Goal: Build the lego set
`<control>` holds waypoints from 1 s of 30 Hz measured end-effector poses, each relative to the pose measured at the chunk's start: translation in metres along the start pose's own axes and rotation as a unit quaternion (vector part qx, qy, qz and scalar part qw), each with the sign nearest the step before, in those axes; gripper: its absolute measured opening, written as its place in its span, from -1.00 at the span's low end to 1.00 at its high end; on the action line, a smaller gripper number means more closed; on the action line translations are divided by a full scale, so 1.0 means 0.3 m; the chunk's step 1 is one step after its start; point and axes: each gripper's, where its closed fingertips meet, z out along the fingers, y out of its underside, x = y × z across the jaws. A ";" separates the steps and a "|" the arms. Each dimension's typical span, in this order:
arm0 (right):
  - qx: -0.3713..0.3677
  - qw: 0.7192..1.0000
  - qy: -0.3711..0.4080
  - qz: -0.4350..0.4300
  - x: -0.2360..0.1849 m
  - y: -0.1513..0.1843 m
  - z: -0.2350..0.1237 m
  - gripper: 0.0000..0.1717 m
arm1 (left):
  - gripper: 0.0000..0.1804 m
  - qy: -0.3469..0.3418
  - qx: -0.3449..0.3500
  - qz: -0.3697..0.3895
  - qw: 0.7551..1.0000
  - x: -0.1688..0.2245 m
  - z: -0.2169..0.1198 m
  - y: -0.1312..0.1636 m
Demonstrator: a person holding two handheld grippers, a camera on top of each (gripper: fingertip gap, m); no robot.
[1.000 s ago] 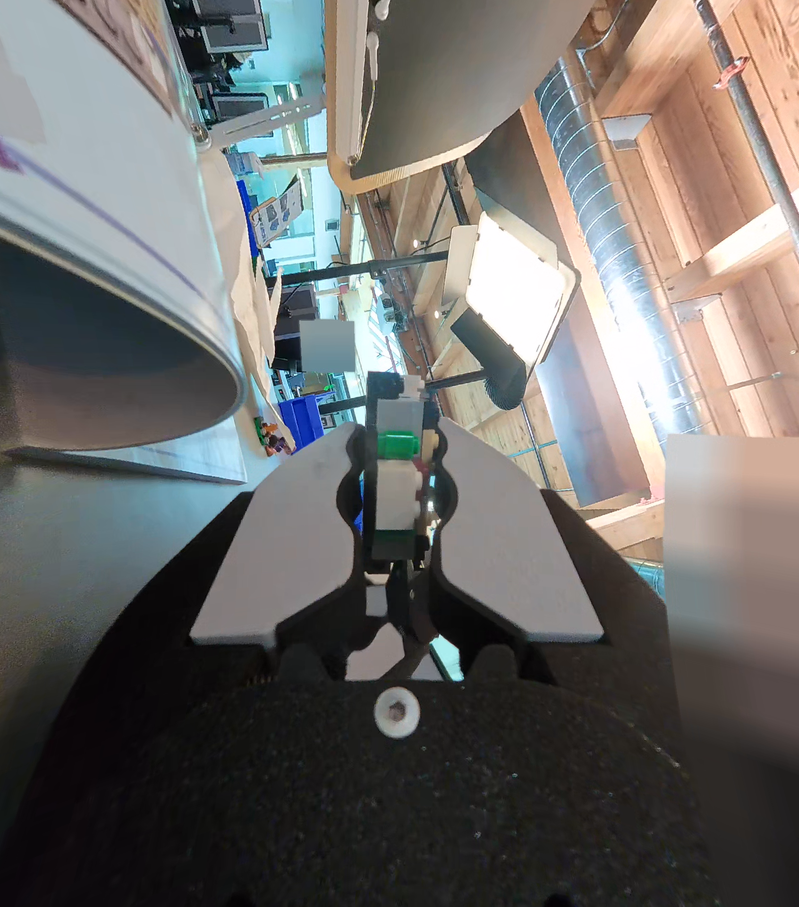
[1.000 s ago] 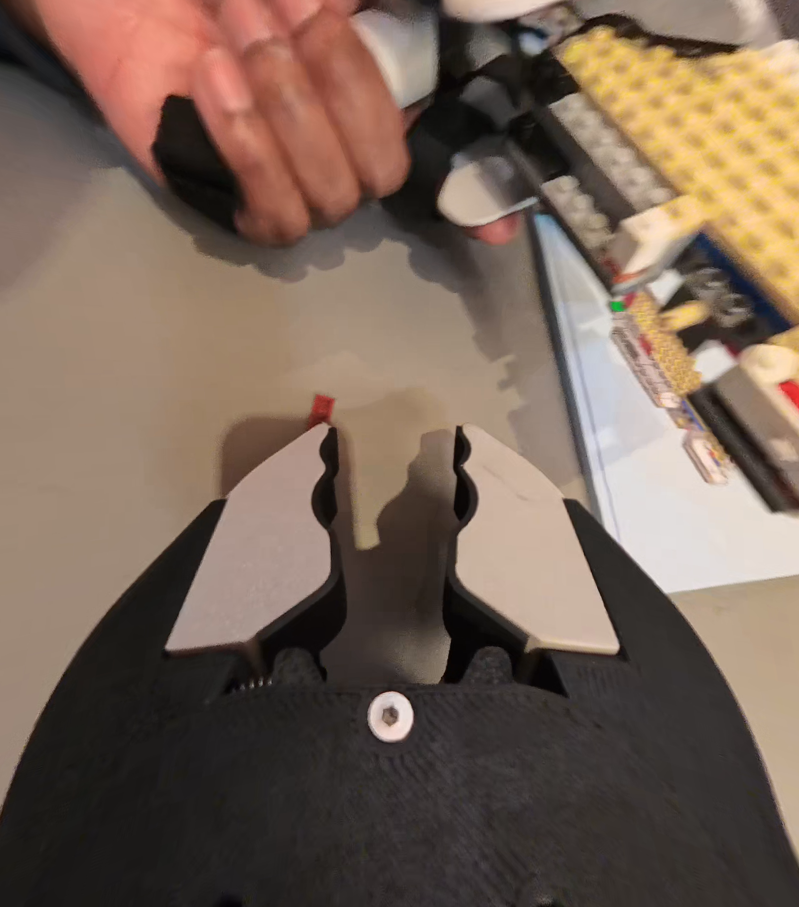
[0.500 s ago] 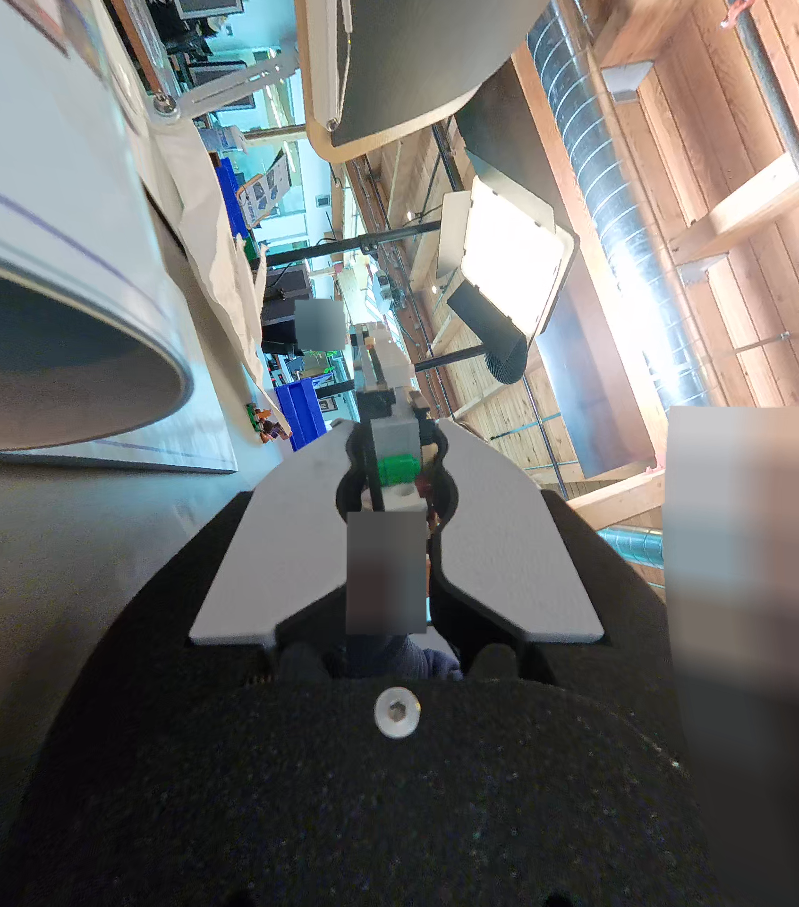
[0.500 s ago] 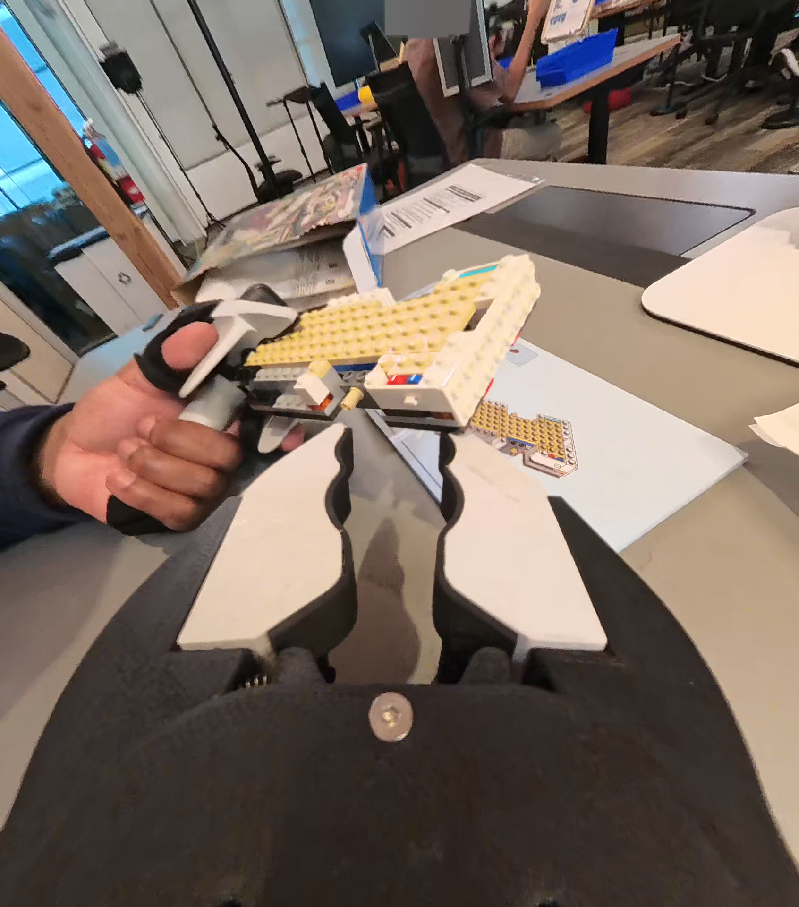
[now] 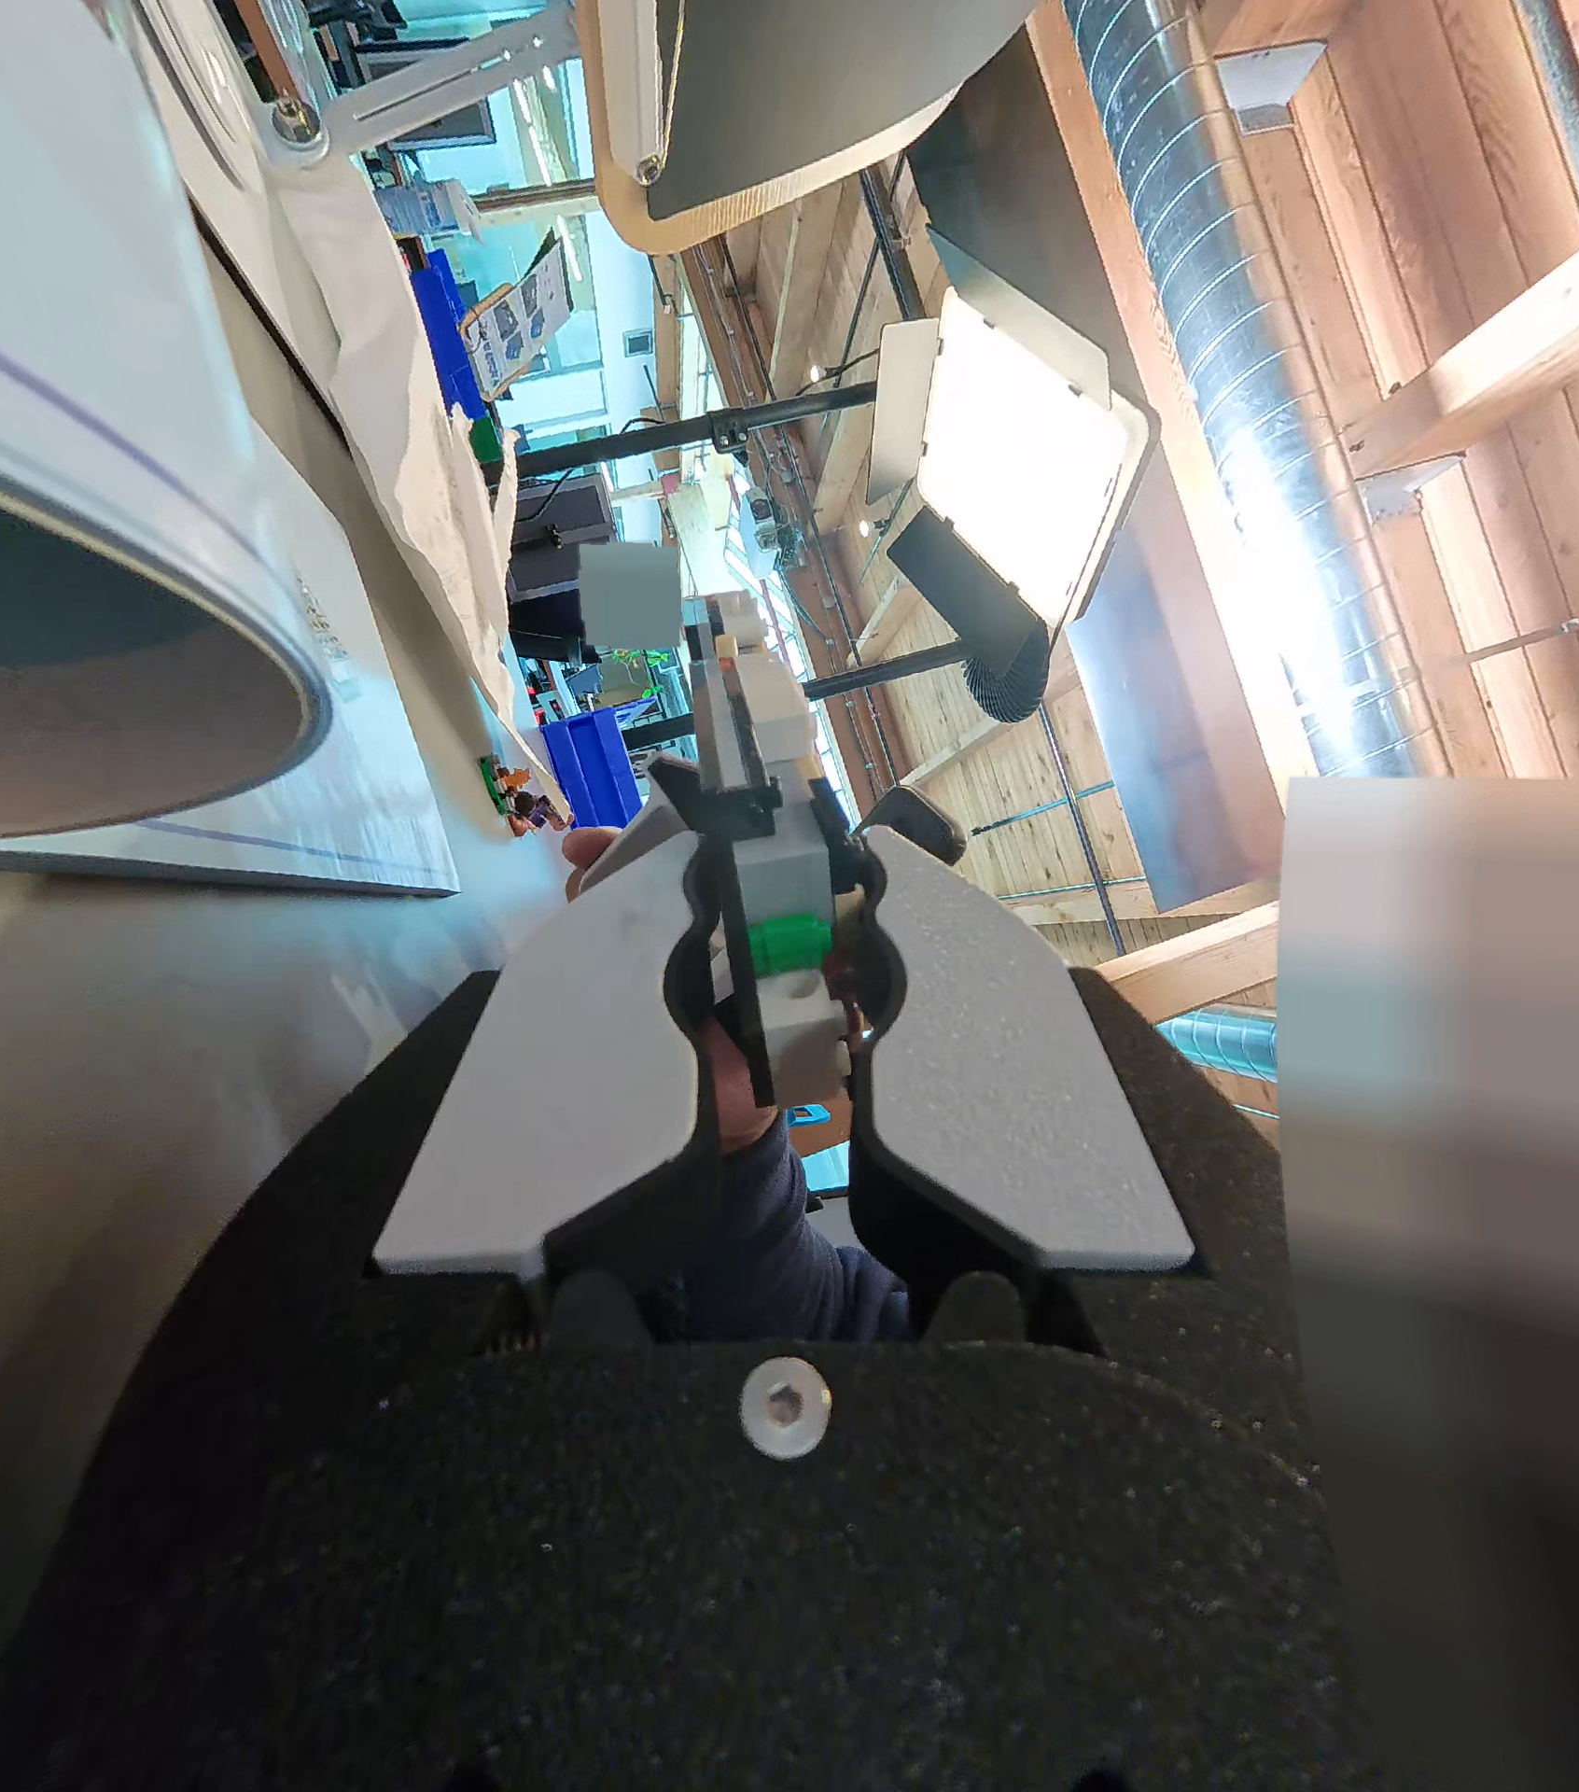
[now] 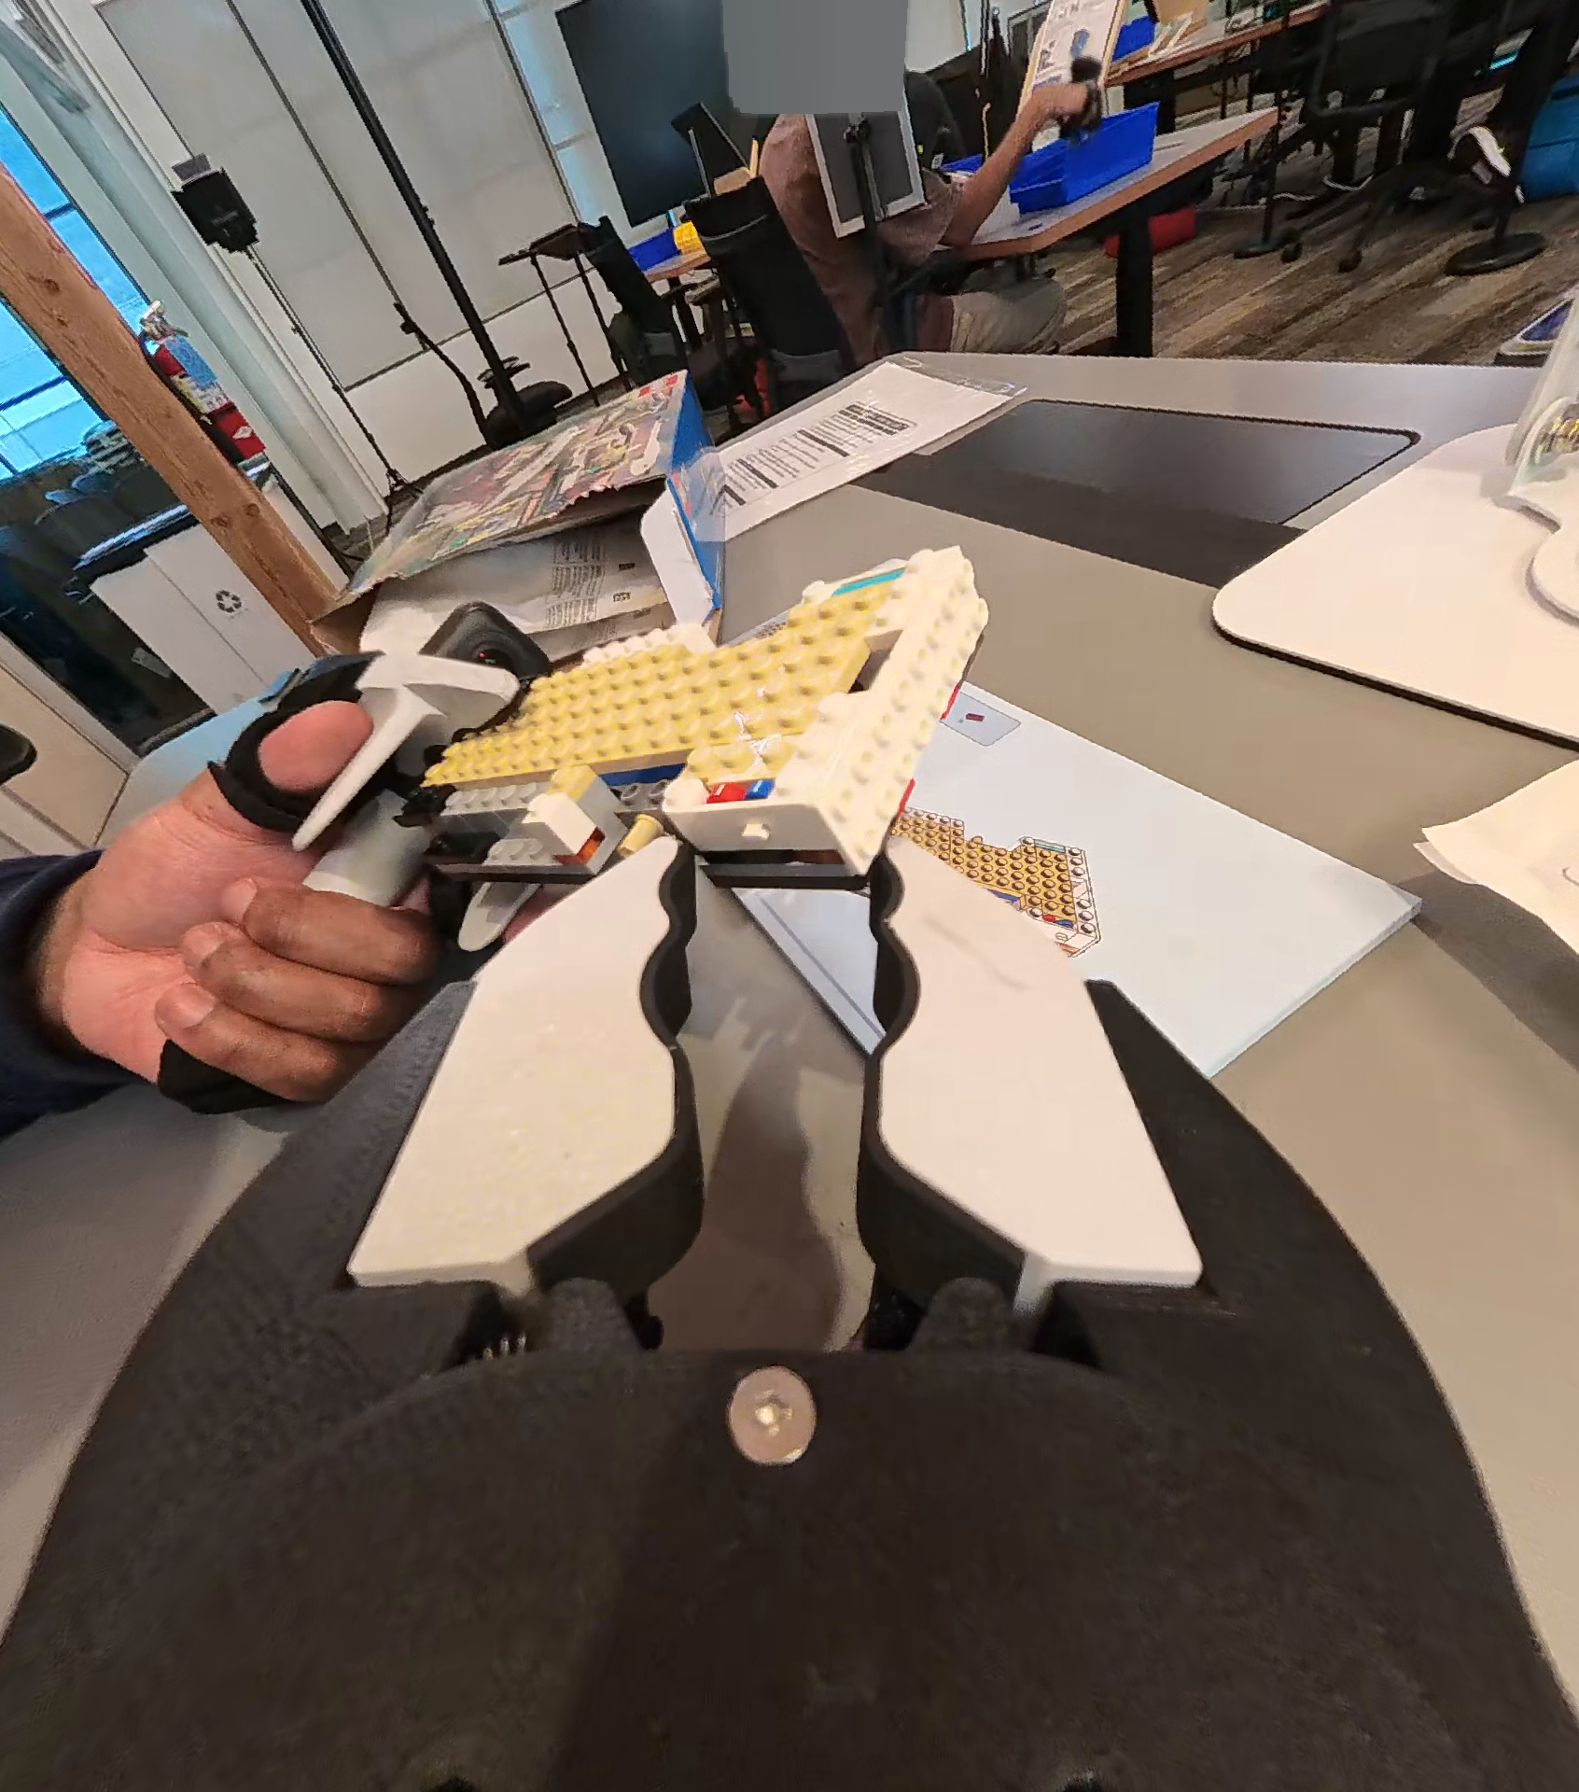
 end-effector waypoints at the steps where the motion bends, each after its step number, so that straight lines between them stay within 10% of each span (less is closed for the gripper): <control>1: -0.002 1.000 0.003 -0.001 0.002 -0.002 0.002 -0.60 | -0.72 -0.001 0.000 -0.001 1.000 -0.001 -0.001 0.000; 20: -0.109 0.994 0.006 -0.031 -0.025 0.052 -0.008 -0.59 | -0.73 0.011 0.017 -0.099 0.995 0.016 -0.002 0.057; 30: -0.314 0.918 -0.107 -0.219 -0.219 0.331 -0.026 -0.59 | -0.73 -0.040 0.038 -0.042 0.998 -0.018 -0.052 -0.025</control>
